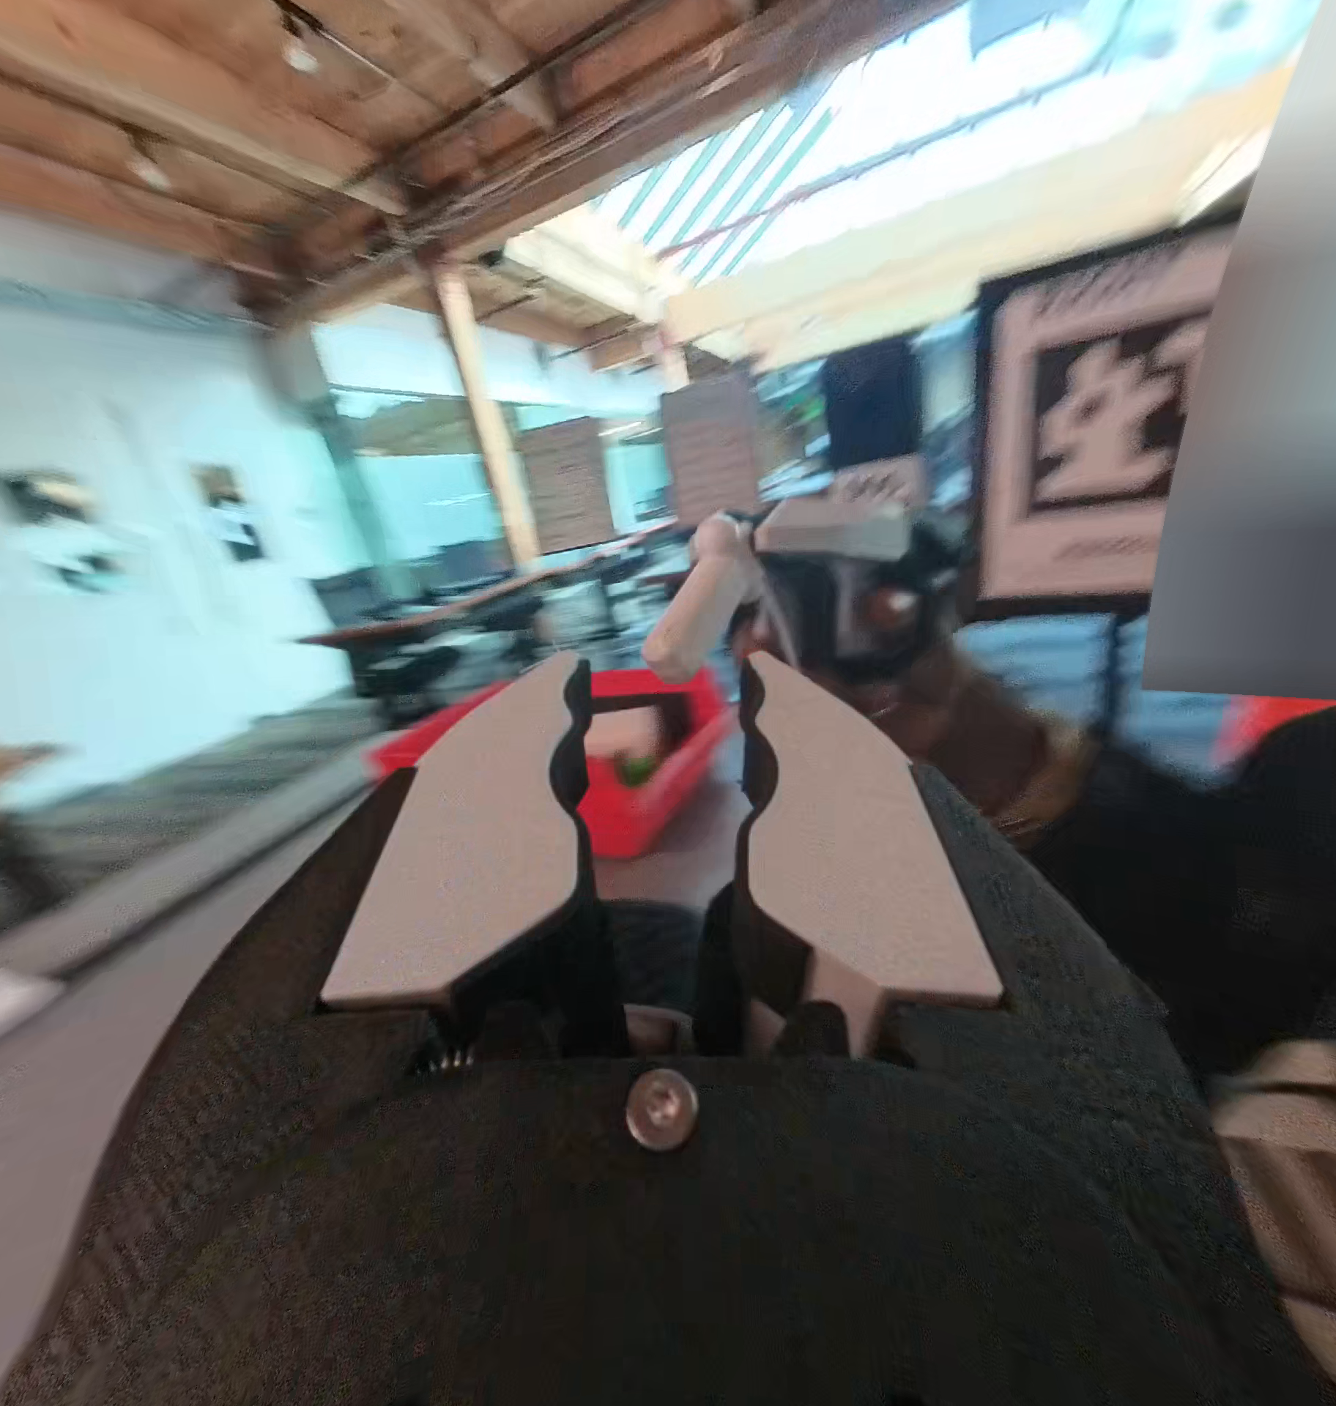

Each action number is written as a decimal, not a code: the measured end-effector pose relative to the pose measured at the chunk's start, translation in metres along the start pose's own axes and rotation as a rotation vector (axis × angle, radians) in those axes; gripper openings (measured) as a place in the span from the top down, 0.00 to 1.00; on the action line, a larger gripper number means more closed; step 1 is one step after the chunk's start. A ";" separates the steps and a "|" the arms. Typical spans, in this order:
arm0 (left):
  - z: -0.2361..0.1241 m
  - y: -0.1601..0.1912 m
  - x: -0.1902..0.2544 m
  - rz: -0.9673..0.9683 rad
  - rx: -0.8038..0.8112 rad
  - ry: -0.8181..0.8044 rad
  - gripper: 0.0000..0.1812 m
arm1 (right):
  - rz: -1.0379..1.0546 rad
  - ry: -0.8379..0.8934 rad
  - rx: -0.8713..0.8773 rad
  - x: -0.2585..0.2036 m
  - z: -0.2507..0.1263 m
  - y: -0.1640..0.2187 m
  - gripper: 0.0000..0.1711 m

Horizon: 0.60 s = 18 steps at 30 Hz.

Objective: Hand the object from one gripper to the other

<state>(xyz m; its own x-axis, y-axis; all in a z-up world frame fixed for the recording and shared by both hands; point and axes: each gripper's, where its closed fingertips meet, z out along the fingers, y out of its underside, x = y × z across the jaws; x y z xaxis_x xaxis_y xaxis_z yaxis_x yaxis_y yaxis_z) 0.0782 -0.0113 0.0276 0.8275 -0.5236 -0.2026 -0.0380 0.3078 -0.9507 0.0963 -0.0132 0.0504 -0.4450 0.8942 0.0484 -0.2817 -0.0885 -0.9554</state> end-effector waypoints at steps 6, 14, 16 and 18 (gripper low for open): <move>-0.004 -0.011 0.022 -0.343 0.073 0.272 0.83 | 0.113 -0.138 0.043 -0.010 0.001 0.002 0.93; -0.011 -0.009 0.027 -0.138 0.035 0.280 0.94 | 0.096 -0.169 -0.034 -0.018 0.001 0.009 0.88; -0.013 -0.008 0.030 -0.012 0.007 0.269 0.94 | 0.085 -0.176 -0.108 -0.021 -0.001 0.017 0.85; -0.015 -0.007 0.033 0.042 -0.013 0.275 0.94 | 0.048 -0.177 -0.176 -0.024 -0.001 0.026 0.83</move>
<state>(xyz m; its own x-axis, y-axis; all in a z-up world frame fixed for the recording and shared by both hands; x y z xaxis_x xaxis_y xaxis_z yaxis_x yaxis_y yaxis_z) 0.0980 -0.0424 0.0238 0.6420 -0.7071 -0.2965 -0.0777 0.3247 -0.9426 0.1002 -0.0364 0.0246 -0.6007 0.7986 0.0376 -0.1117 -0.0373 -0.9930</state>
